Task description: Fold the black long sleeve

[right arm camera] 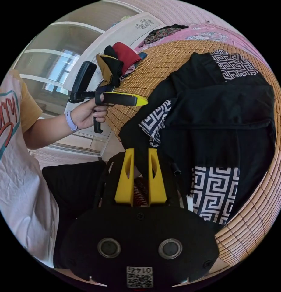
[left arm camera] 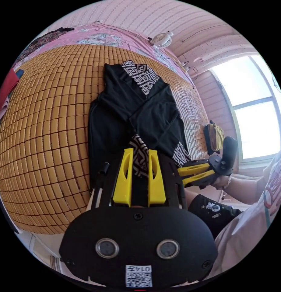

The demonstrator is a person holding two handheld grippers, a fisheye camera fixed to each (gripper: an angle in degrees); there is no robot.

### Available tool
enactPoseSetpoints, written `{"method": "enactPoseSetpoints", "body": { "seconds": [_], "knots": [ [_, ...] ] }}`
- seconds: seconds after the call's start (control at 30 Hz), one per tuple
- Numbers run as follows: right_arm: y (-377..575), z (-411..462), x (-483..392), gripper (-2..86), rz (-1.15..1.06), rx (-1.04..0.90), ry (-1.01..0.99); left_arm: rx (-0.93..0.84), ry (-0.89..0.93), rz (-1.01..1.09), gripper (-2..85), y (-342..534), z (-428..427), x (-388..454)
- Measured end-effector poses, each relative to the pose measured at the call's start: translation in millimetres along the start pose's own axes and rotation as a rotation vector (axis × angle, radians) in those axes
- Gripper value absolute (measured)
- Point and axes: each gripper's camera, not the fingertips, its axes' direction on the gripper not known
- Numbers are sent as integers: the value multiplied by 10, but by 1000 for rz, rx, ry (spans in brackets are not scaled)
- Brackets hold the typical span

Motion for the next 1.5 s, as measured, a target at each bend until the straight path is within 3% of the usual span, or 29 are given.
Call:
{"method": "enactPoseSetpoints", "body": {
  "seconds": [0.13,0.27,0.37,0.5,0.63,0.8,0.97,1.1,1.17,1.3,1.43,1.5],
  "knots": [
    [-160,-29,65,72,50,20,-31,-42,-15,77,83,-47,106,232],
    [-237,-26,17,75,53,0,-20,-280,-177,13,2,-25,348,121],
    [-230,-60,-43,82,31,4,50,-128,-194,2,3,81,-79,4],
    [-230,-80,26,86,73,-7,52,-126,-239,-211,31,281,-501,-469],
    [-316,-256,141,88,88,50,134,-92,-297,-228,44,277,-785,-630],
    [-662,-701,581,104,99,225,397,74,-233,-67,75,-440,-930,-655],
    [-1311,-1287,1531,159,342,421,600,167,-141,22,80,-1452,-786,-726],
    [-1642,-1470,2012,136,408,461,580,102,-102,-27,109,-2102,-491,-814],
    [-1785,-1460,2272,112,452,416,479,74,-110,-53,111,-2253,-376,-804],
    [-1982,-1427,2376,43,422,309,521,-22,-180,-163,46,-2428,-241,-817],
    [-2164,-1548,2336,11,329,248,551,-69,-199,-133,2,-2501,-273,-839],
    [-2213,-1670,2302,9,309,289,535,-2,-101,-84,-6,-2518,-402,-832]
  ]
}}
